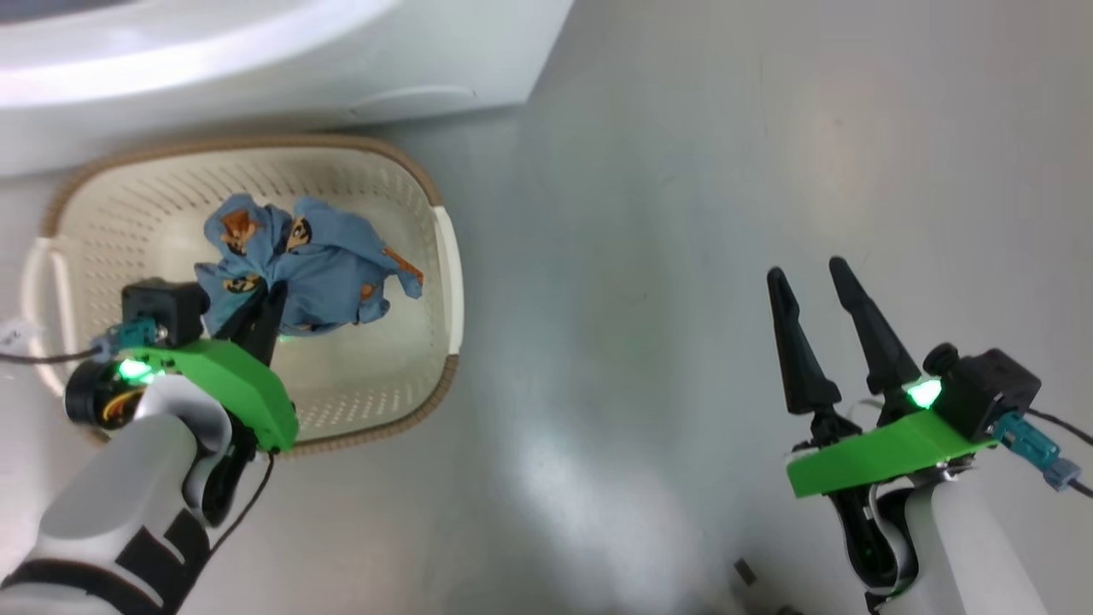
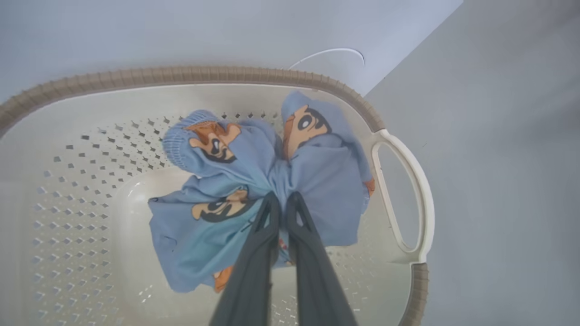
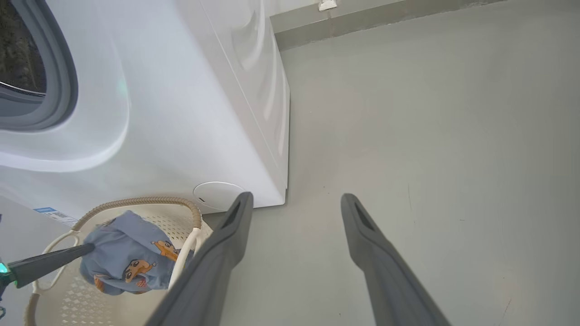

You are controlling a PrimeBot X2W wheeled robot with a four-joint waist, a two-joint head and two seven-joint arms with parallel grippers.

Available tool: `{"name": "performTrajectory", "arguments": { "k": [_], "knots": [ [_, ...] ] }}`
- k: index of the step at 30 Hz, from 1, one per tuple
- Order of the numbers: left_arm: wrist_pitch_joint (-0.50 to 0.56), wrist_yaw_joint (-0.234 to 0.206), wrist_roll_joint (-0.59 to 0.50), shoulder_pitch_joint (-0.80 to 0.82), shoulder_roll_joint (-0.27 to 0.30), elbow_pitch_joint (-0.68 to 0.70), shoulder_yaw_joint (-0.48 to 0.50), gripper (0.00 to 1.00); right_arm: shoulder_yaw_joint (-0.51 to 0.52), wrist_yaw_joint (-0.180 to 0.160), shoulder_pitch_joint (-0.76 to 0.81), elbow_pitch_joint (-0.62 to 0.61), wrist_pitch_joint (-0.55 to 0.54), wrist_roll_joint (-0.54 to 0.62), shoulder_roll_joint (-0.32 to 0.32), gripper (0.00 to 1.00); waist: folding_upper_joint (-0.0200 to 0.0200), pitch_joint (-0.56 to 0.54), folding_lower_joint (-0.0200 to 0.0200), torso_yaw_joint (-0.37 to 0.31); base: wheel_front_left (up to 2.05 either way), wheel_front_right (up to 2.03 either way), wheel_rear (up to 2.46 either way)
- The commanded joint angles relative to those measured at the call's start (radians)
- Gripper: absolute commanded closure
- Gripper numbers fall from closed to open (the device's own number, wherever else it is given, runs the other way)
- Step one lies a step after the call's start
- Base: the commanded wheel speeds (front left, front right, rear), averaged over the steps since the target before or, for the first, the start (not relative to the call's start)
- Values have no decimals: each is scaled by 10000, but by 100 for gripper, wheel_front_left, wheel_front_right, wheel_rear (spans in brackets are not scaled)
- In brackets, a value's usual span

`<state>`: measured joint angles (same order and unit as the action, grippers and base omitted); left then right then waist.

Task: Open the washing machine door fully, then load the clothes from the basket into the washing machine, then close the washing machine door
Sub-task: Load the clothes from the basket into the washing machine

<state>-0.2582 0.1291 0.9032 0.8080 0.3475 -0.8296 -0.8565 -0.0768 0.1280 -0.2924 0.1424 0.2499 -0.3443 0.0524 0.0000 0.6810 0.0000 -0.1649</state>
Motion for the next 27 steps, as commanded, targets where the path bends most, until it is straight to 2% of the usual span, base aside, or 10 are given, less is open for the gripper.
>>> {"name": "performTrajectory", "arguments": {
  "k": [1,16,27],
  "knots": [
    [-36,16,-111,-230,276,148,332,100,-162,27,414,-150,118,56,-17,0,0,-732,0,342,0,0,0],
    [-36,16,-2558,-2856,-292,1798,3943,100,236,27,1632,218,118,-140,611,0,0,-3302,0,1166,0,0,0],
    [-36,16,-3959,-4537,-608,3345,5583,100,272,27,2334,298,118,-327,939,0,0,-4616,0,1541,0,0,0]
  ]
}}
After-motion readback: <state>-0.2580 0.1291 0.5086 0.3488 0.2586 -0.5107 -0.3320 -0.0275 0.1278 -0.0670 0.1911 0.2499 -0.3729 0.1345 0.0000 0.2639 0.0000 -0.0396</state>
